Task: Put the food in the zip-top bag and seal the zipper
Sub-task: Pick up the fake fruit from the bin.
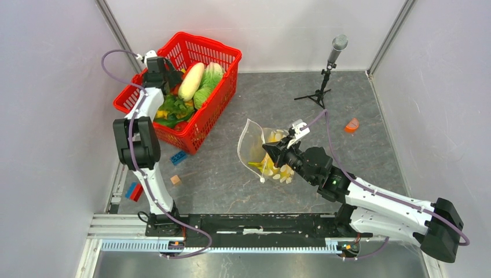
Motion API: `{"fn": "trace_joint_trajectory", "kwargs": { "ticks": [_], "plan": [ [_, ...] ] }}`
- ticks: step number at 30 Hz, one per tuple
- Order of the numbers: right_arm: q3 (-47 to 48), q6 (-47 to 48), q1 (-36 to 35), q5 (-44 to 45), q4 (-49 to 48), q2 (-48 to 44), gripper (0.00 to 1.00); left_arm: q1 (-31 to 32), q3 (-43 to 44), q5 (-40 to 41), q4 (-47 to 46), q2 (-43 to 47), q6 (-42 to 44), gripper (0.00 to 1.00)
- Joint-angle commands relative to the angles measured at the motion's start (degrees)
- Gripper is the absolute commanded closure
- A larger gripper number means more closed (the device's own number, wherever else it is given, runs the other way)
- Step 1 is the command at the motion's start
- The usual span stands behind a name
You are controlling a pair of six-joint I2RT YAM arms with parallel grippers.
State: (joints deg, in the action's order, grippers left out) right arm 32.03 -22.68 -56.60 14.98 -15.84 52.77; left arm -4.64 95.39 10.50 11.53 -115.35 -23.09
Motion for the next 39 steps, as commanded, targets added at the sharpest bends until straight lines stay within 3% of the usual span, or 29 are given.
{"fn": "trace_joint_trajectory", "kwargs": {
  "ticks": [1, 10, 20, 33, 39],
  "plan": [
    [2.87, -0.39, 0.04, -0.28, -1.49, 0.01, 1.00, -0.36, -6.38, -0.35, -4.81, 7.93, -0.12, 0.43],
    [2.61, -1.89, -0.03, -0.85, -1.24, -0.44, 1.00, -0.45, -18.51, -1.39, -8.68, 22.03, -0.82, 0.48],
    [1.89, -3.00, -0.05, 0.05, -0.33, -1.66, 1.00, -0.53, -38.83, -2.80, -17.06, 38.34, -6.35, 0.51],
    [2.53, -4.95, 0.00, 0.99, -2.06, 0.29, 1.00, -0.63, -45.67, -6.22, -14.28, 54.81, -7.46, 0.50],
    [2.76, -6.18, -0.01, 4.84, -0.04, 0.08, 1.00, -0.63, -45.82, -12.58, -11.92, 59.89, -7.50, 0.50]
  ]
}}
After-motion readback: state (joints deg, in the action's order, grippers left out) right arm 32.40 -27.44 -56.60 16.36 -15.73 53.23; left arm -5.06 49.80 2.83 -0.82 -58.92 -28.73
